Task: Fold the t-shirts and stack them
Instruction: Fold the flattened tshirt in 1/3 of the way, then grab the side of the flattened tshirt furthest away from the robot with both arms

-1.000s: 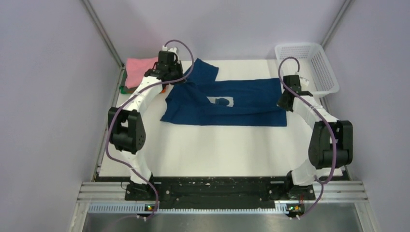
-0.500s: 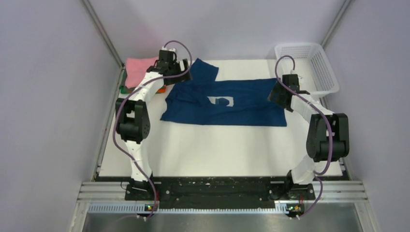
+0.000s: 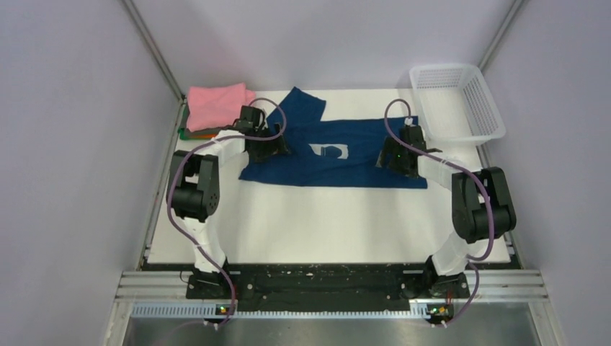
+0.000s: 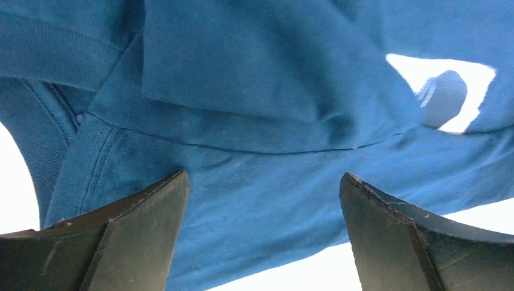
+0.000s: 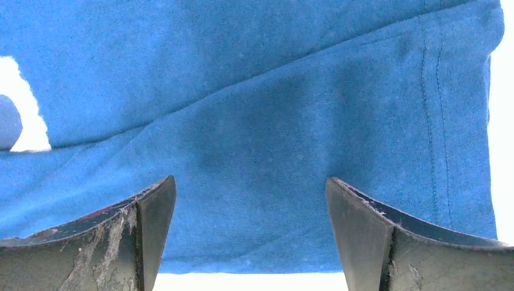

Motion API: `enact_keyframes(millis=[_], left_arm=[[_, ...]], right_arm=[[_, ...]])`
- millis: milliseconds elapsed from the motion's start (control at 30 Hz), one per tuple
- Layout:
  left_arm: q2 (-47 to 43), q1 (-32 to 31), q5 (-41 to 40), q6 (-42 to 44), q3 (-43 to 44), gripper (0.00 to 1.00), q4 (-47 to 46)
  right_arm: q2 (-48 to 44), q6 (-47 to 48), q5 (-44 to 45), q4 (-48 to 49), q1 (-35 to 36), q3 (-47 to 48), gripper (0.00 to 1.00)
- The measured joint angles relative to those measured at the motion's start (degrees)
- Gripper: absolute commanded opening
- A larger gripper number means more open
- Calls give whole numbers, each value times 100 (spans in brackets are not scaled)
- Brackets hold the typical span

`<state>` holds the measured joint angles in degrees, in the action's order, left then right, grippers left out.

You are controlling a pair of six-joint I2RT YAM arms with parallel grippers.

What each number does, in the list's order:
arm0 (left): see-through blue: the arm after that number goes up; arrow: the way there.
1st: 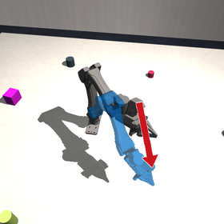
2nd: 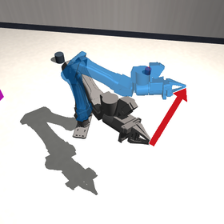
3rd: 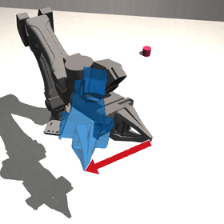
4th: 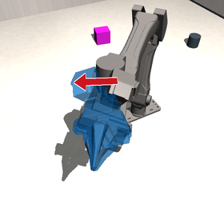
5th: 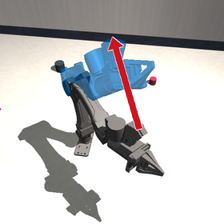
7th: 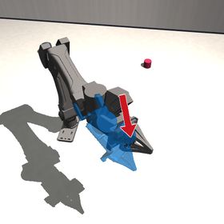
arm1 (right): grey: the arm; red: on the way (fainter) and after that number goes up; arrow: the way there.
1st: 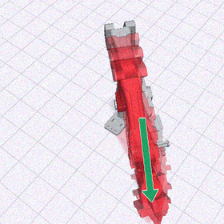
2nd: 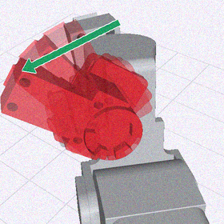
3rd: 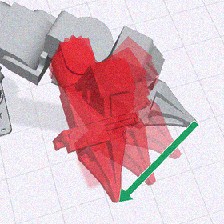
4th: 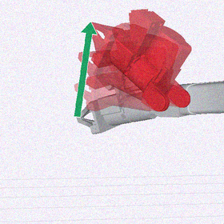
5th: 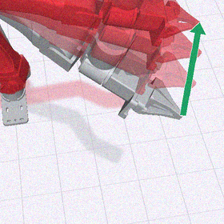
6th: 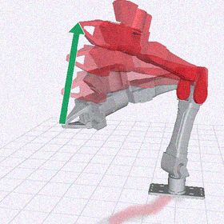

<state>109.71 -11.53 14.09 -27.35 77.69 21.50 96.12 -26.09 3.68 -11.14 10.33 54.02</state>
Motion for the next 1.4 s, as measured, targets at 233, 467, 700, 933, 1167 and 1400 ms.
enact_keyframes(millis=[233,467,700,933,1167,1400], left_arm=[[-278,7,22,-221,-922,99,-629],[-2267,-181,-13,-780,-3237,99,-831],[-4308,-345,-203,-1314,-4638,99,291],[-5652,-470,-192,-1539,-4693,99,1484],[-5145,-483,72,-1469,-4079,99,957],[-3182,-518,188,-1172,-3226,99,186]], right_arm=[[-396,-271,177,328,0,-557,91],[-1757,-826,28,37,7,-1773,90],[-3547,-1563,-306,-1340,234,-2680,90],[-4642,-1915,-509,-2614,382,-2935,90],[-4610,-1749,-216,-2914,382,-2542,94],[-4044,-1561,107,-2533,382,-2079,96]])
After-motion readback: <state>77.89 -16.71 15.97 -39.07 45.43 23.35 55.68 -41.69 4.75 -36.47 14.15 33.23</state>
